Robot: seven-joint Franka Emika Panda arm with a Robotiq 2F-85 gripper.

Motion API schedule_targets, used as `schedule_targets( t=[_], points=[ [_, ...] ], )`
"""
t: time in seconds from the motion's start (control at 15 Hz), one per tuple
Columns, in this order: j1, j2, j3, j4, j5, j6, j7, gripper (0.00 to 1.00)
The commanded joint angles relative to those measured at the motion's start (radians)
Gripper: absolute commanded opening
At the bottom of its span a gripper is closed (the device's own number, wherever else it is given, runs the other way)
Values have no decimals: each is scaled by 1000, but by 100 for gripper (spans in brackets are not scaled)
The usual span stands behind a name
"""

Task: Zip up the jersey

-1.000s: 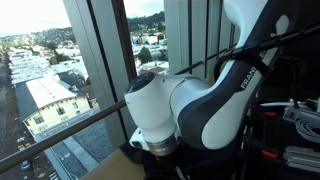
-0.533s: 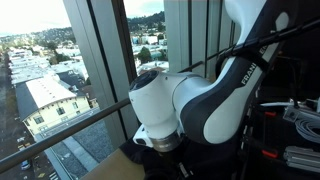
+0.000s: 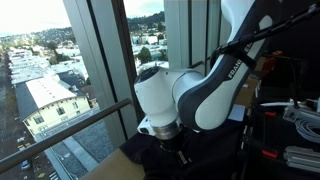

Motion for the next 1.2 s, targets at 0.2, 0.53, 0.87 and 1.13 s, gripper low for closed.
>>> schedule_targets(
  t=[0.2, 0.53, 0.87, 1.13],
  points=[
    [-25, -88, 15, -68, 6, -7, -23, 82],
    [-67, -297, 5, -191, 32, 5, 38, 100],
    [-153, -533, 4, -307, 130, 4, 93, 100],
    [-222, -710, 2, -370, 269, -64, 53, 100]
  ],
)
